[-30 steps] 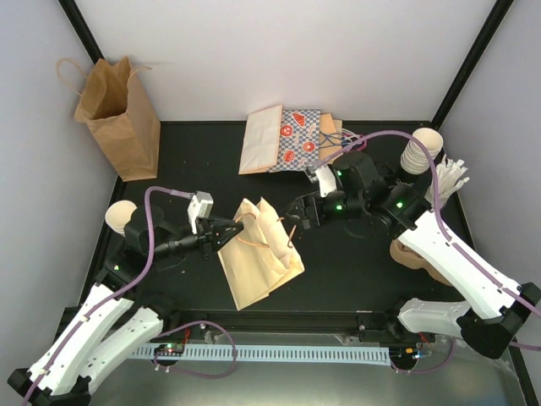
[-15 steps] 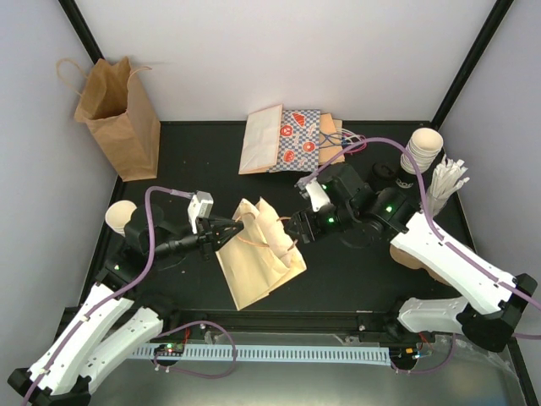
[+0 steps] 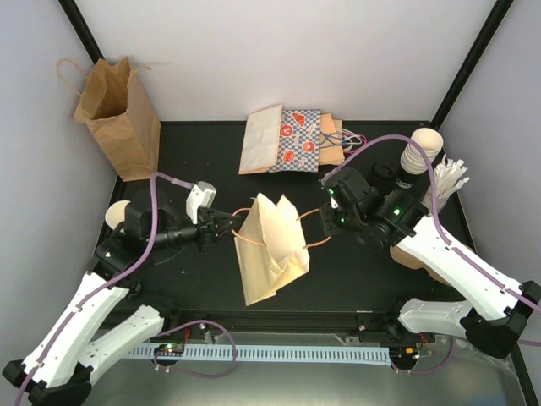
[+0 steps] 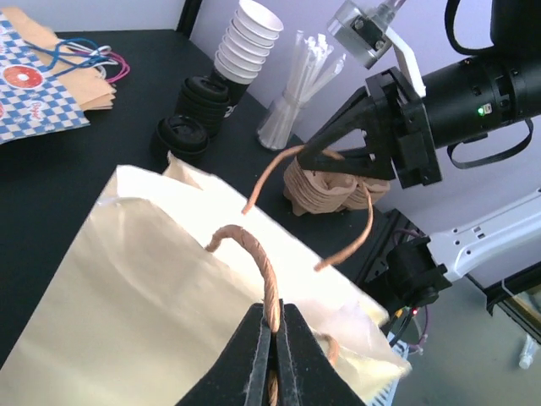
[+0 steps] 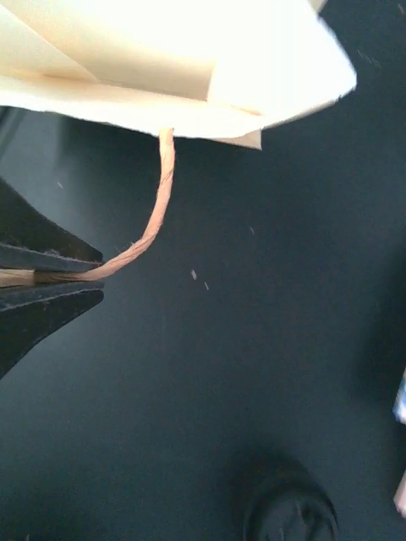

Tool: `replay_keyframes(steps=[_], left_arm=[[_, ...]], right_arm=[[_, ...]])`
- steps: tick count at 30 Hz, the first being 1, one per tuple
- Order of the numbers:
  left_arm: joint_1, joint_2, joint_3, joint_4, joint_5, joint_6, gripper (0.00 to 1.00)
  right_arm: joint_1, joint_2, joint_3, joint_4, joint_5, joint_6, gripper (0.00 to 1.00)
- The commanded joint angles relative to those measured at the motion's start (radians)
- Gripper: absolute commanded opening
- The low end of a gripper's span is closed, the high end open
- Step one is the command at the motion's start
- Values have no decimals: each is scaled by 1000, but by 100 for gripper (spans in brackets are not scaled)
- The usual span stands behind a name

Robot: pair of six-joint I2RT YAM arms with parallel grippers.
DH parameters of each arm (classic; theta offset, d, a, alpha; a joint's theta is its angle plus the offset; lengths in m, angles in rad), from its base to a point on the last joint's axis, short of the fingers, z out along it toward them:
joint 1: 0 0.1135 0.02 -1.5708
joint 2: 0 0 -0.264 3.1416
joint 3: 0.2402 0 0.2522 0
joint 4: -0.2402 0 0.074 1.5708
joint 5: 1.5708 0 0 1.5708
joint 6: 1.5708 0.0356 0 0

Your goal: Pack the takeout coffee

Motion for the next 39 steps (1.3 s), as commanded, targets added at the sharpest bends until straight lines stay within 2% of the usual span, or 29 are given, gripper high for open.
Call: replay_keyframes(steps=[1, 7, 14, 17, 19, 21, 26, 32, 36, 38, 39], left_arm=[[5, -1, 137, -199, -65, 9, 2], [5, 22, 302, -431, -186, -2, 2], [5, 42, 411, -568, -410, 26, 1], [5, 65, 444, -600, -476, 54, 2], [5, 84, 451, -596, -436, 70, 1], [6, 96, 429, -554, -320, 81, 2], [5, 110, 298, -309, -46, 5, 2], [5, 164, 223, -154, 84, -60, 2], [4, 190, 193, -95, 150, -81, 2], [3, 195, 175, -77, 159, -87, 2], [4, 195, 167, -68, 161, -90, 2]], right_arm=[[-32, -23, 42, -23, 233, 22, 7], [-60, -15, 47, -49, 334, 27, 7], [-62, -15, 40, -79, 425, 40, 9], [-63, -17, 14, -67, 385, 33, 10], [-62, -20, -14, -32, 317, 14, 11], [-62, -33, -66, 32, 209, -11, 13], [-62, -43, -208, 206, -42, -9, 16], [-62, -20, -298, 290, -131, -9, 18], [-62, -34, -277, 281, -135, -46, 27], [-62, -55, -257, 280, -155, -70, 37], [-62, -69, -243, 278, -168, -81, 46]])
